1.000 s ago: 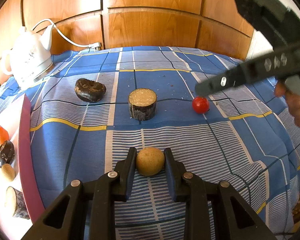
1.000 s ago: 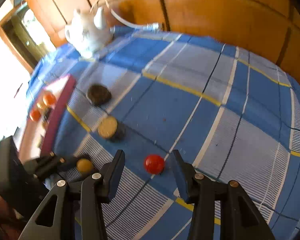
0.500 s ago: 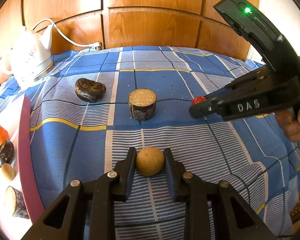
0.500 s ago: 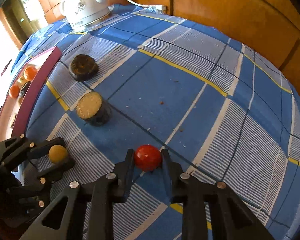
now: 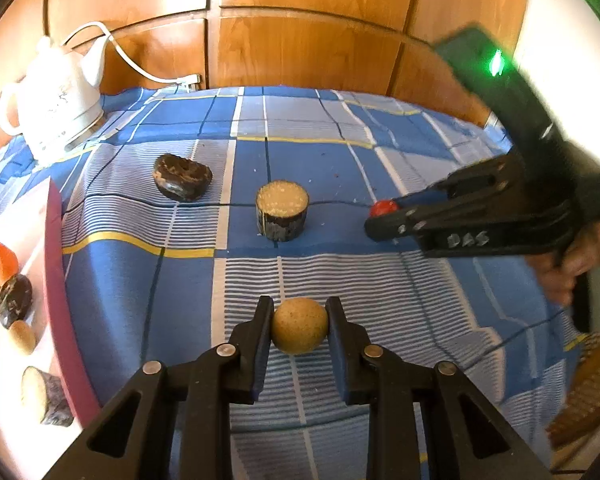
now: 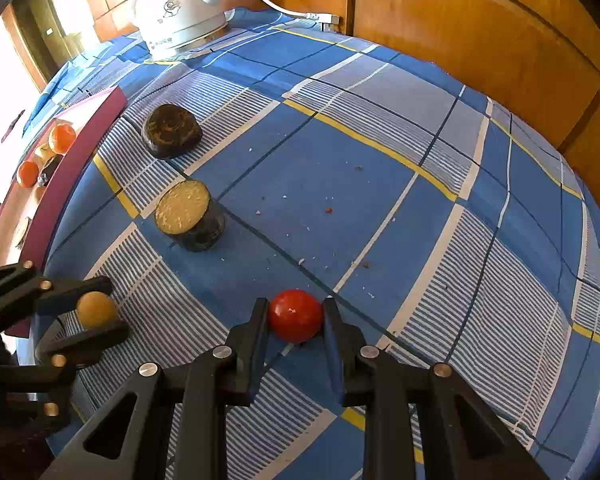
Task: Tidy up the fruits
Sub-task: 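Lift the red tomato with the right tool while the left holds the tan ball, then carry the tan ball with the left tool into the tray and release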
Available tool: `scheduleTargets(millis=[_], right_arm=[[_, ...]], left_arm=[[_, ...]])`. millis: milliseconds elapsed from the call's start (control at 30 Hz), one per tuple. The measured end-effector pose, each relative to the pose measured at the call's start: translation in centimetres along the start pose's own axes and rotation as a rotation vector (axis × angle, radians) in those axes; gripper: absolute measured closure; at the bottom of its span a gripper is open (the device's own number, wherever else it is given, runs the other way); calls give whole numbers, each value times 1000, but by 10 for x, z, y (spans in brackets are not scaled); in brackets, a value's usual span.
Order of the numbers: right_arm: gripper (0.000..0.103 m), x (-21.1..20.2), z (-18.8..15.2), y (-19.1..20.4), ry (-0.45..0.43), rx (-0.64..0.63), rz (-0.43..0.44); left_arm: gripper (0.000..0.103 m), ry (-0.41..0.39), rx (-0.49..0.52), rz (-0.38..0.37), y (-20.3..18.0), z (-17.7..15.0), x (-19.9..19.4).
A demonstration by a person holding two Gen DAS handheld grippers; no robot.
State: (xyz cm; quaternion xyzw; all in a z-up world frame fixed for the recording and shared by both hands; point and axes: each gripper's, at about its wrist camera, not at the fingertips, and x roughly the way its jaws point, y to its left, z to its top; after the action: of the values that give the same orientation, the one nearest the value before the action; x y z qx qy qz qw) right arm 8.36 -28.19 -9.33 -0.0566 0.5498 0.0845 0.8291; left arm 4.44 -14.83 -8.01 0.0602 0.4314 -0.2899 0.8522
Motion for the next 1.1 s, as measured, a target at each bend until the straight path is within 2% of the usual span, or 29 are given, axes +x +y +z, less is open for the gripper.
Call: scheduleTargets(millis=[200,300,433,600,700,967,1033,1100], right_arm=[[77,0,0,0,2,-5,-6],[77,0,0,1,2,-10,-11],[77,0,-1,2,2,-14,-15],[77,-1,-1,3,2,-11,-16],[77,-1,-1,2,3,-11,-17],[77,-1,-2,3,2,-8,-17],[77,-1,-2,3,2,-9,-18],[77,-1,-2,3,2,-10,-16]], left_arm=[[76,-74,-95,-8,27,8,-47],[76,-102,-174,43,57,7,-69],[77,-123,-343,117,113,-5,-95],[77,-90,-511,209,177,-27,-102],[76,-77,-540,246,197,-30,-97],[76,-38,-536,329,222,-31,-71],[73,-31,-538,342,226,-31,-68],[62,-35,-532,344,226,-31,-70]])
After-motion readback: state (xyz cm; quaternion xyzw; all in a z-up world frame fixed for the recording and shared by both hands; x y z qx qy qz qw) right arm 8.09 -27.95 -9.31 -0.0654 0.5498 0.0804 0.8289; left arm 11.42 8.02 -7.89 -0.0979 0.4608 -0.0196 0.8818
